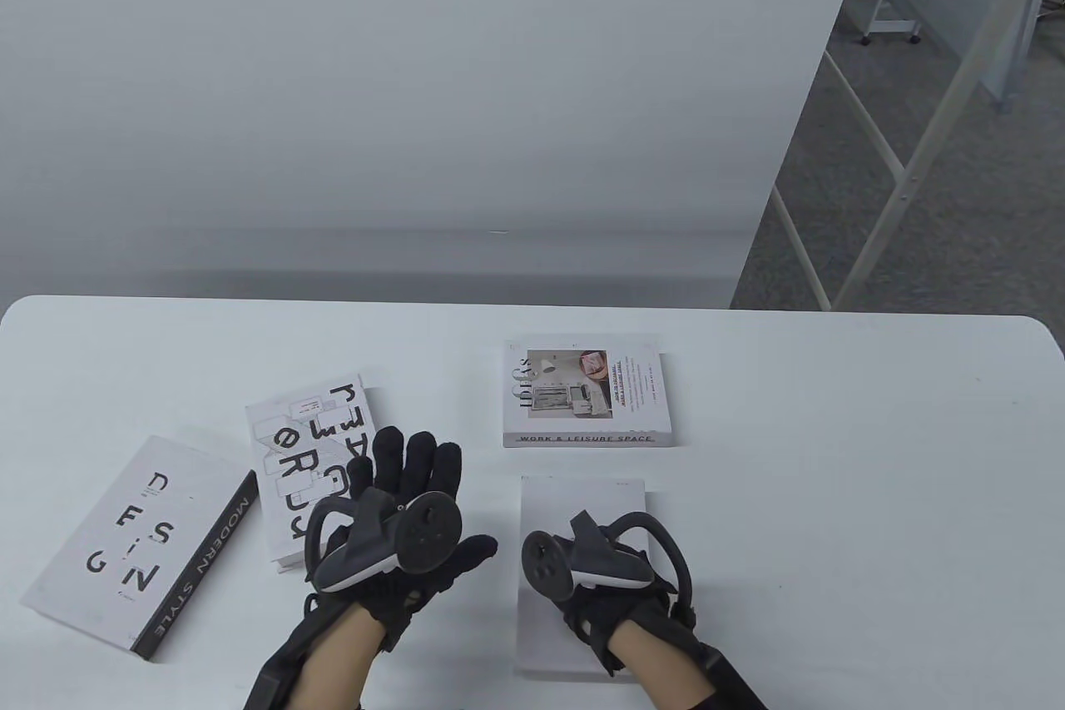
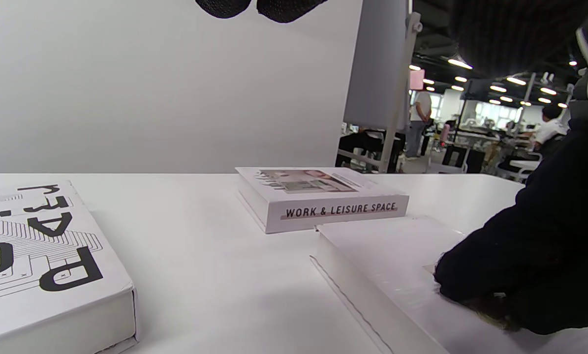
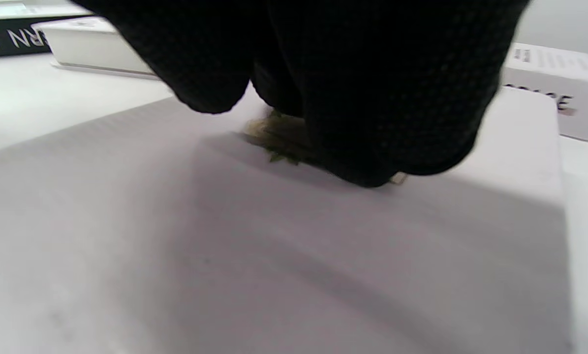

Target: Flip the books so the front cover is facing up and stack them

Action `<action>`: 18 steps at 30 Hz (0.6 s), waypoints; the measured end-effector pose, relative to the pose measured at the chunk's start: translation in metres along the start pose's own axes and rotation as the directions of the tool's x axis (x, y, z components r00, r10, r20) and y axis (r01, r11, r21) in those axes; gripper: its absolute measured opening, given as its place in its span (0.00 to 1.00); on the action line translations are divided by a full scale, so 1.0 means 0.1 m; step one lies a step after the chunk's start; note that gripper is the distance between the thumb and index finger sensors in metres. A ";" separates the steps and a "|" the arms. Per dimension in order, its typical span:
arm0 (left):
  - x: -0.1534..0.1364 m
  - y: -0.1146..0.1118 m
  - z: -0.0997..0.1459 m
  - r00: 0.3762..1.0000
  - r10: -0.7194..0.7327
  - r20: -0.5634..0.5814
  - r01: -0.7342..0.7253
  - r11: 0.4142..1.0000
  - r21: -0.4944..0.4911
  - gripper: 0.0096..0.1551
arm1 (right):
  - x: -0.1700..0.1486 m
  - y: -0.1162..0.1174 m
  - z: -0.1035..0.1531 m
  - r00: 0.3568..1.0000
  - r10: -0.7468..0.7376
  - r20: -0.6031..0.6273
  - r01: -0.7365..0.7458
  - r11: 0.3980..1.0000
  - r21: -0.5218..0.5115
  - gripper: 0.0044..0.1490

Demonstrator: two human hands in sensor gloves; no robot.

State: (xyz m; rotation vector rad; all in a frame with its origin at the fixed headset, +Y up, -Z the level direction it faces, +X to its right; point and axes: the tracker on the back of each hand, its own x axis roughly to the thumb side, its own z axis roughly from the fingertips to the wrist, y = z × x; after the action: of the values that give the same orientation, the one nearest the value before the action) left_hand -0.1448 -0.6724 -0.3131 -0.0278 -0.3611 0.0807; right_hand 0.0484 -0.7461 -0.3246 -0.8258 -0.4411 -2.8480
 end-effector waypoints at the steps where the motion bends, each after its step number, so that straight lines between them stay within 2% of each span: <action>1: 0.00 -0.01 0.00 1.000 -0.001 0.000 0.001 1.000 -0.004 0.63 | 0.04 0.00 -0.01 1.000 -0.026 -0.004 0.026 1.000 -0.014 0.29; 9: 0.02 -0.07 -0.03 1.000 -0.009 0.004 0.009 1.000 -0.025 0.63 | 0.09 0.01 0.03 1.000 -0.011 -0.004 0.010 0.999 -0.044 0.29; 14: 0.10 -0.18 -0.09 0.999 -0.027 0.021 0.028 0.999 -0.047 0.63 | -0.05 0.08 0.16 0.993 -0.120 0.001 0.120 0.988 -0.100 0.31; 18: 0.20 -0.37 -0.16 0.998 -0.013 0.054 0.019 0.994 -0.106 0.64 | -0.17 0.15 0.26 0.980 -0.200 0.020 0.200 0.965 -0.168 0.32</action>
State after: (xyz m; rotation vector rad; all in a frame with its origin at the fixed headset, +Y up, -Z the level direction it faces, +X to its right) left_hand -0.1178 -0.7074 -0.3193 -0.1283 -0.4184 0.0460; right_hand 0.0794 -0.7514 -0.3092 -0.8598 -0.3017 -3.1068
